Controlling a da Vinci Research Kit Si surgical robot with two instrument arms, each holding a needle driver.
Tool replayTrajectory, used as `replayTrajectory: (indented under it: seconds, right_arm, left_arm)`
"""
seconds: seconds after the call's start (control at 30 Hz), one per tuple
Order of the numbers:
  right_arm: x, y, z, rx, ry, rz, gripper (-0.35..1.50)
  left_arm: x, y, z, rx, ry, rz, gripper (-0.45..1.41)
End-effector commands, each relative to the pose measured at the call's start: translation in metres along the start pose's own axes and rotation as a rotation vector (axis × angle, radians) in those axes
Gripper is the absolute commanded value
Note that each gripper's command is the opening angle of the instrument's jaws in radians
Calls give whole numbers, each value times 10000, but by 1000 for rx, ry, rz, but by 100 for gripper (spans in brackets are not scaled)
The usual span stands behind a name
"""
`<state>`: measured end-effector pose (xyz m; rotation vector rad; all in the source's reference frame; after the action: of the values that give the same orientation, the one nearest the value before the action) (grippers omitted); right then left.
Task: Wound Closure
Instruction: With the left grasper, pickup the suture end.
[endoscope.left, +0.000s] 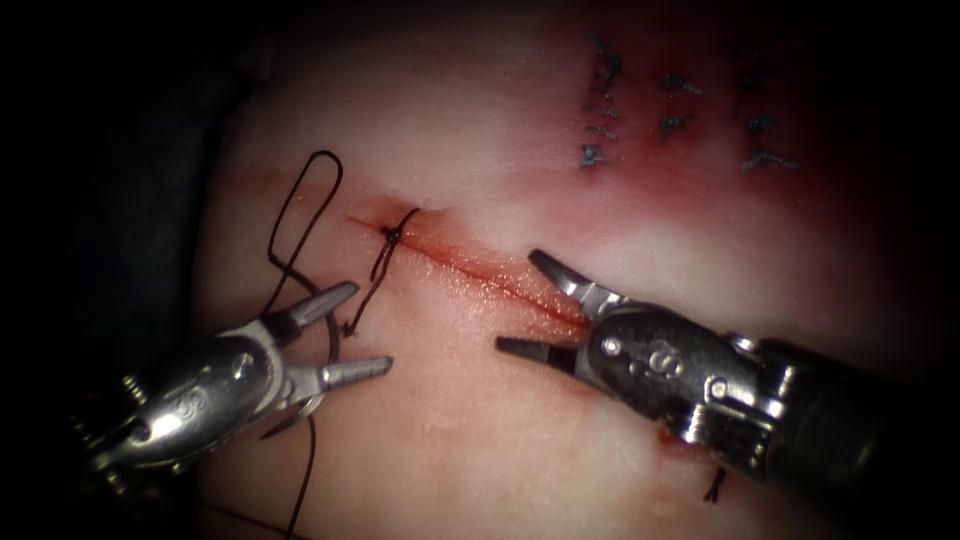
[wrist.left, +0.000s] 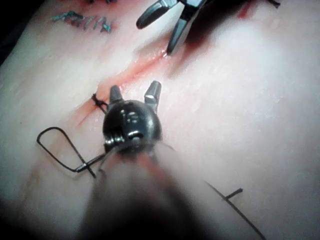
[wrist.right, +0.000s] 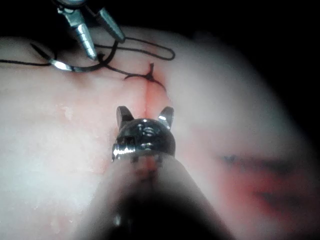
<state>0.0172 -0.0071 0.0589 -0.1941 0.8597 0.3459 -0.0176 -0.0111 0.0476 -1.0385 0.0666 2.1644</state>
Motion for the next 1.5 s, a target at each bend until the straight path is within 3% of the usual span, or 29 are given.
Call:
replayTrajectory:
  seconds: [0.03, 0.37, 0.67, 0.7, 0.77, 0.83, 1.17, 1.5]
  right_arm:
    - [0, 1, 8, -1, 1, -1, 145]
    - [-1, 0, 8, -1, 2, -3, 145]
    - [-1, -1, 8, -1, 3, -3, 143]
    - [-1, -1, 8, -1, 3, -3, 143]
    - [-1, -1, 8, -1, 3, -3, 143]
    - [-1, -1, 8, -1, 3, -3, 143]
    - [0, -1, 10, 15, 27, -21, 138]
    - [4, -5, 52, 59, 146, -174, 140]
  left_arm:
    - [-1, -2, 10, 0, -7, 7, 63]
    - [-20, -9, 20, 17, -63, 35, 62]
    - [-24, -17, 22, 15, -62, 38, 43]
    - [-24, -17, 22, 17, -63, 39, 38]
    - [-25, -18, 23, -1, -53, 38, 9]
    - [-25, -19, 23, -26, -38, 37, -35]
    - [-24, -28, 15, -114, -11, 129, -35]
    - [-5, -37, 6, -116, 2, 127, -35]
